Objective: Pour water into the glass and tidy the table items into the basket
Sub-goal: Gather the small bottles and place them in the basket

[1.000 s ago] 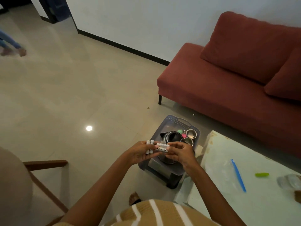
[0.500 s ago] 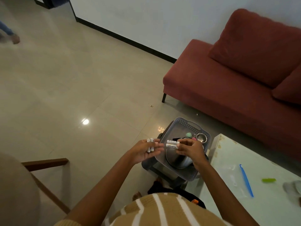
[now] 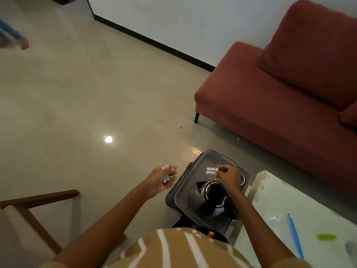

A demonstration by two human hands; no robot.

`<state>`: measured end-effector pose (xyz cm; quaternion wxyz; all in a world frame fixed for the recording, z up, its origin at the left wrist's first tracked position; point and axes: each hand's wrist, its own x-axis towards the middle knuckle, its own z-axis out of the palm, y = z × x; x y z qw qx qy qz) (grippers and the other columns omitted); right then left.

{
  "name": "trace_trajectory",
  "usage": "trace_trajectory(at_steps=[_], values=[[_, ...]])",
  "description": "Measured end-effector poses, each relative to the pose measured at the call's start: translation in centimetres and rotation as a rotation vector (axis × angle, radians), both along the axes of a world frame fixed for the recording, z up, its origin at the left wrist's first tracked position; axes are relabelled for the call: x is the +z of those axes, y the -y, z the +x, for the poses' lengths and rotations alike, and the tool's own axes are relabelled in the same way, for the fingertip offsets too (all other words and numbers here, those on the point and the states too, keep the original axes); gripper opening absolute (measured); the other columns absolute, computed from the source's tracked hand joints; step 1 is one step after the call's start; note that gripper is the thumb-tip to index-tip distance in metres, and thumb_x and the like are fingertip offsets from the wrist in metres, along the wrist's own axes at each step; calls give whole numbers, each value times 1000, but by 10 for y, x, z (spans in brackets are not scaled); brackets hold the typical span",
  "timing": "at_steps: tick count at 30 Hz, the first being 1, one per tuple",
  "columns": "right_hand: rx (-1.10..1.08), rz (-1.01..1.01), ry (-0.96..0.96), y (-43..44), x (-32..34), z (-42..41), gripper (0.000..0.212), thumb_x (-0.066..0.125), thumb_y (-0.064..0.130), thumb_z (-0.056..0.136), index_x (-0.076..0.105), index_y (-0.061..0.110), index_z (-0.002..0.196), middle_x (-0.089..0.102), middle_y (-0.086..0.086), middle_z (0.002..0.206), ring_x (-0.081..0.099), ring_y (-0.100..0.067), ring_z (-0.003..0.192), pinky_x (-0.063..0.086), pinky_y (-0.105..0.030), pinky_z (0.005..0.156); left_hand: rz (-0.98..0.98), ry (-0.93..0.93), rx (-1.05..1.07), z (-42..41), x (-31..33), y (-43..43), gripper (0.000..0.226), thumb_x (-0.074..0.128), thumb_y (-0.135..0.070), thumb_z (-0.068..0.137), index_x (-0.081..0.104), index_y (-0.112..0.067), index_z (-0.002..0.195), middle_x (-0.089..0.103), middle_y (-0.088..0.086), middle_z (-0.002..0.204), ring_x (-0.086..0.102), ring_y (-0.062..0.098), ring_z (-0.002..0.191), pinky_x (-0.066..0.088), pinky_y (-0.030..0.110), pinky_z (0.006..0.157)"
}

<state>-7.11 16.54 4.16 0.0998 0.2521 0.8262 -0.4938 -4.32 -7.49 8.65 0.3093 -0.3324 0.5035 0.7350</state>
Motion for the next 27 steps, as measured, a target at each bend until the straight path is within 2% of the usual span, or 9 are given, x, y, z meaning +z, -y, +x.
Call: trace_trajectory(at_steps=[2,3,4,10,14,20,24,27], values=[[56,60,30,-1,-17,-16,20,62,-5,75,72,1,91,72,-17,90,67,-29,79,58,-29,68,3,0,65,-7,-3,-4,17,45,-8,96,58,-7,107,61,5,84,58,15,74,50,24,66],[86,84,56,-1,-26,-24,19,61,-4,74,72,2,89,72,-19,89,67,-32,81,57,-38,73,9,-3,82,-10,-5,-6,16,44,-8,97,57,-8,106,62,4,83,59,15,73,50,24,65],[121,115,77,0,-34,-30,19,60,-4,74,73,3,86,72,-19,88,67,-33,83,55,-39,75,12,-7,92,-13,-6,-7,16,44,-9,97,57,-8,106,63,4,83,61,15,72,51,23,65],[338,247,234,3,-70,-53,21,51,-2,80,70,0,88,69,-20,97,63,-35,94,45,-32,71,0,9,105,-17,-14,-15,18,40,-11,99,57,-11,106,68,6,100,66,19,89,55,28,75],[488,308,340,11,-95,-63,20,53,-1,81,70,-2,92,69,-20,101,64,-31,96,49,-33,77,-23,58,114,-17,-23,-11,19,39,-11,100,56,-10,107,67,8,100,66,22,90,55,30,78],[661,338,425,34,-122,-76,21,55,4,82,69,1,97,68,-18,104,63,-32,98,49,-34,83,-56,98,151,-22,-31,4,20,39,-11,100,54,-7,112,68,9,103,67,22,90,59,28,71],[700,325,458,44,-139,-80,21,54,2,81,69,1,96,67,-20,103,63,-33,97,50,-36,84,-65,109,152,-23,-37,11,19,41,-12,99,56,-10,110,69,8,104,69,20,90,55,33,82],[715,326,491,44,-149,-82,19,60,4,81,68,-1,98,66,-20,105,62,-33,99,49,-36,85,-57,122,163,-22,-42,12,19,40,-12,99,57,-10,108,69,9,104,68,22,91,54,34,83]])
